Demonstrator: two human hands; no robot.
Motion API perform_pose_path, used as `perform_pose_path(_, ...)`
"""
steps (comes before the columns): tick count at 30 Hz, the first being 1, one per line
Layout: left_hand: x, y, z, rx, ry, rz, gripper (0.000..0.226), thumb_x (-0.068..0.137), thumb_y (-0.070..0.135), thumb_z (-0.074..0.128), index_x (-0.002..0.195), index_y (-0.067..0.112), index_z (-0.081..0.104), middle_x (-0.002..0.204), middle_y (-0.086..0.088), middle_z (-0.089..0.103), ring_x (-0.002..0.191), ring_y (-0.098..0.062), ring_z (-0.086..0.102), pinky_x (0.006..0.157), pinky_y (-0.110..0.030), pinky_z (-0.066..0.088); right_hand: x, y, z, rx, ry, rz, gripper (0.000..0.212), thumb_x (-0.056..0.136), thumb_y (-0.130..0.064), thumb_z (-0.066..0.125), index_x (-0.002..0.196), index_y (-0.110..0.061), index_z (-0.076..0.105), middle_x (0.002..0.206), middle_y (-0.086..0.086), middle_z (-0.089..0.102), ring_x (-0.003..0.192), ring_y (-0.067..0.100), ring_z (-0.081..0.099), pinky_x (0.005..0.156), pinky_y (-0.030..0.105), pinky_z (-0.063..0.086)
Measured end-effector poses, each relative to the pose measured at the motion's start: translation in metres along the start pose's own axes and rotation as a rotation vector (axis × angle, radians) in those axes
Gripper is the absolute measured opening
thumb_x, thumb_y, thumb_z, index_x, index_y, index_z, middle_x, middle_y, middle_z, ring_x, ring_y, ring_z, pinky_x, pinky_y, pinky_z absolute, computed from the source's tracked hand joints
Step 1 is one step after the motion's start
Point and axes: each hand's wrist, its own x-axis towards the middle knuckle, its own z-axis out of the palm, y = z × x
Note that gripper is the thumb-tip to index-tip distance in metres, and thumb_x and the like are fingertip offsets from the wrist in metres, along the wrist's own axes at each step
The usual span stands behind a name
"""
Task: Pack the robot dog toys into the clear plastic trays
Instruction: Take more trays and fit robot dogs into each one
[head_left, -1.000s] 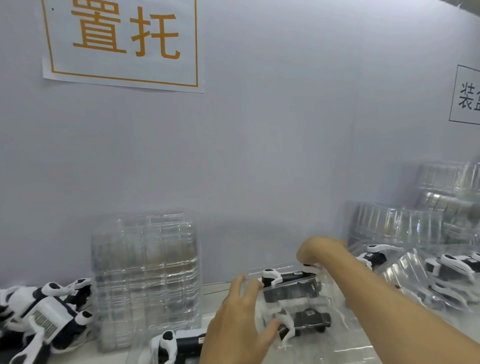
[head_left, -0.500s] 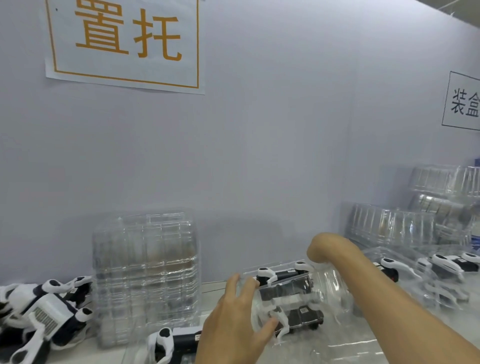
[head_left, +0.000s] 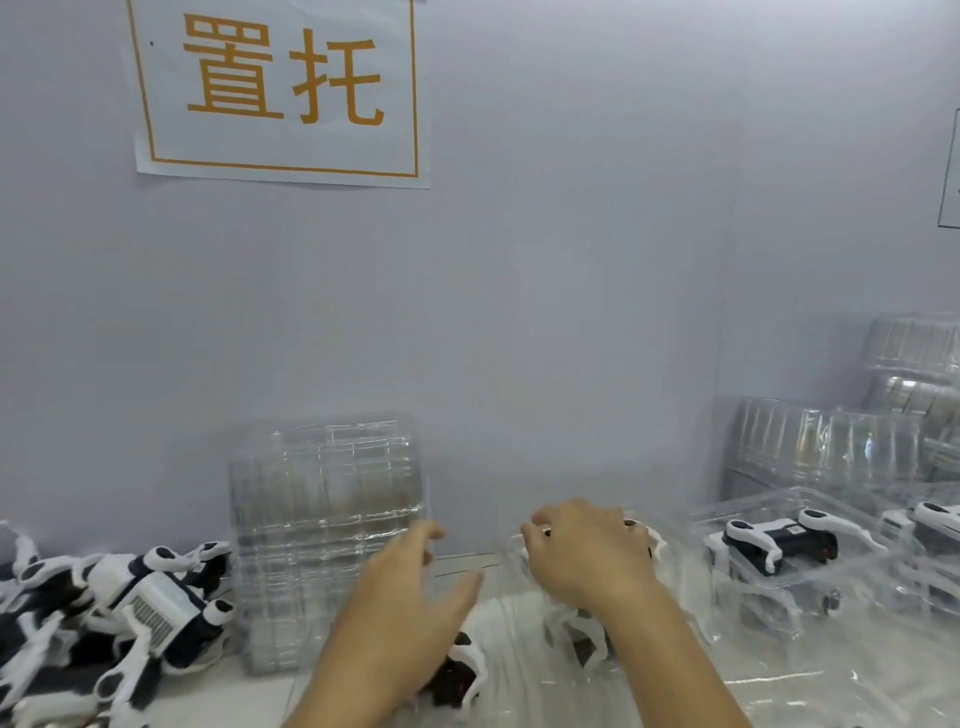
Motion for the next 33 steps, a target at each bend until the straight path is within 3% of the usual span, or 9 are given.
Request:
perform_pose_path(5, -0.005, -0.057, -0.052, 0.533, -0.105, -0.448, 0.061, 0.097, 0.063, 0.027, 0.135, 0.021, 0.049, 0.135, -0.003, 0.056, 0.121, -0.022, 0.054, 0.101, -0.033, 0.045, -0.008, 0.0, 0.007, -0.003, 0.024, -0.006, 0.043, 0.097, -0.04, 0.038, 0.138, -0.038, 0.049, 0.144, -0.009, 0.045, 0.133, 0.029, 0.04, 0.104, 0.047, 0.031)
perform_pose_path(8, -0.012, -0.078, -0.048, 0.518, -0.281, -0.458, 0.053, 0.103, 0.055, 0.028, 0.134, 0.02, 0.053, 0.132, 0.0, 0.061, 0.113, -0.015, 0.059, 0.098, -0.025, 0.044, -0.008, 0.0, 0.01, -0.008, 0.03, 0.007, 0.043, 0.096, -0.037, 0.039, 0.139, -0.036, 0.048, 0.144, -0.008, 0.044, 0.133, 0.03, 0.039, 0.105, 0.048, 0.03)
perform_pose_path(11, -0.018, -0.078, -0.027, 0.32, -0.292, -0.459, 0.055, 0.108, 0.035, 0.027, 0.135, -0.008, 0.048, 0.1, -0.012, 0.066, 0.09, -0.023, 0.058, 0.088, -0.028, 0.044, -0.007, 0.0, 0.009, 0.0, 0.036, 0.009, 0.043, 0.096, -0.035, 0.04, 0.138, -0.035, 0.05, 0.144, -0.007, 0.045, 0.134, 0.031, 0.038, 0.105, 0.048, 0.03)
perform_pose_path(13, -0.015, -0.066, -0.016, 0.192, -0.27, -0.37, 0.05, 0.109, 0.015, 0.018, 0.13, -0.019, 0.046, 0.107, -0.03, 0.064, 0.11, -0.035, 0.06, 0.1, -0.036, 0.038, -0.008, 0.002, 0.008, 0.007, 0.045, 0.011, 0.041, 0.095, -0.032, 0.042, 0.136, -0.034, 0.052, 0.142, -0.006, 0.046, 0.133, 0.031, 0.039, 0.105, 0.046, 0.031)
perform_pose_path(15, -0.012, -0.051, -0.01, 0.178, -0.251, -0.394, 0.046, 0.11, 0.025, 0.017, 0.141, 0.006, 0.046, 0.138, -0.015, 0.056, 0.131, -0.024, 0.051, 0.107, -0.024, 0.033, -0.008, 0.007, 0.006, 0.024, 0.066, 0.027, 0.04, 0.095, -0.028, 0.044, 0.134, -0.032, 0.054, 0.141, -0.006, 0.048, 0.133, 0.03, 0.041, 0.105, 0.044, 0.032)
perform_pose_path(18, -0.008, -0.044, -0.007, 0.163, -0.226, -0.402, 0.043, 0.107, 0.041, 0.024, 0.137, 0.024, 0.049, 0.14, -0.004, 0.056, 0.128, -0.015, 0.053, 0.103, -0.02, 0.038, -0.008, 0.017, 0.0, 0.07, 0.106, 0.059, 0.038, 0.095, -0.028, 0.047, 0.131, -0.032, 0.057, 0.138, -0.007, 0.053, 0.132, 0.028, 0.044, 0.105, 0.041, 0.036)
perform_pose_path(23, -0.003, -0.041, 0.009, 0.262, -0.25, -0.346, 0.04, 0.105, 0.047, 0.027, 0.096, 0.028, 0.061, 0.104, 0.006, 0.064, 0.093, -0.007, 0.058, 0.071, -0.013, 0.04, -0.009, 0.029, -0.006, 0.087, 0.125, 0.096, 0.033, 0.094, -0.026, 0.052, 0.127, -0.029, 0.059, 0.134, -0.004, 0.058, 0.127, 0.026, 0.051, 0.104, 0.038, 0.042)
perform_pose_path(29, 0.0, -0.031, 0.038, 0.296, -0.233, -0.29, 0.052, 0.105, 0.046, 0.026, 0.132, 0.014, 0.057, 0.128, -0.005, 0.06, 0.101, -0.012, 0.054, 0.08, -0.021, 0.038, -0.007, 0.036, -0.01, 0.017, 0.18, 0.186, 0.037, 0.094, -0.018, 0.054, 0.13, -0.025, 0.056, 0.131, -0.001, 0.059, 0.125, 0.024, 0.052, 0.101, 0.037, 0.038)
perform_pose_path(33, 0.001, -0.02, 0.049, 0.252, -0.198, -0.266, 0.044, 0.106, 0.041, 0.028, 0.132, 0.016, 0.053, 0.099, 0.005, 0.056, 0.09, -0.01, 0.053, 0.076, -0.02, 0.038, -0.006, 0.037, -0.013, 0.002, 0.169, 0.211, 0.023, 0.095, -0.014, 0.048, 0.113, -0.024, 0.058, 0.124, 0.0, 0.061, 0.12, 0.024, 0.053, 0.094, 0.036, 0.036)
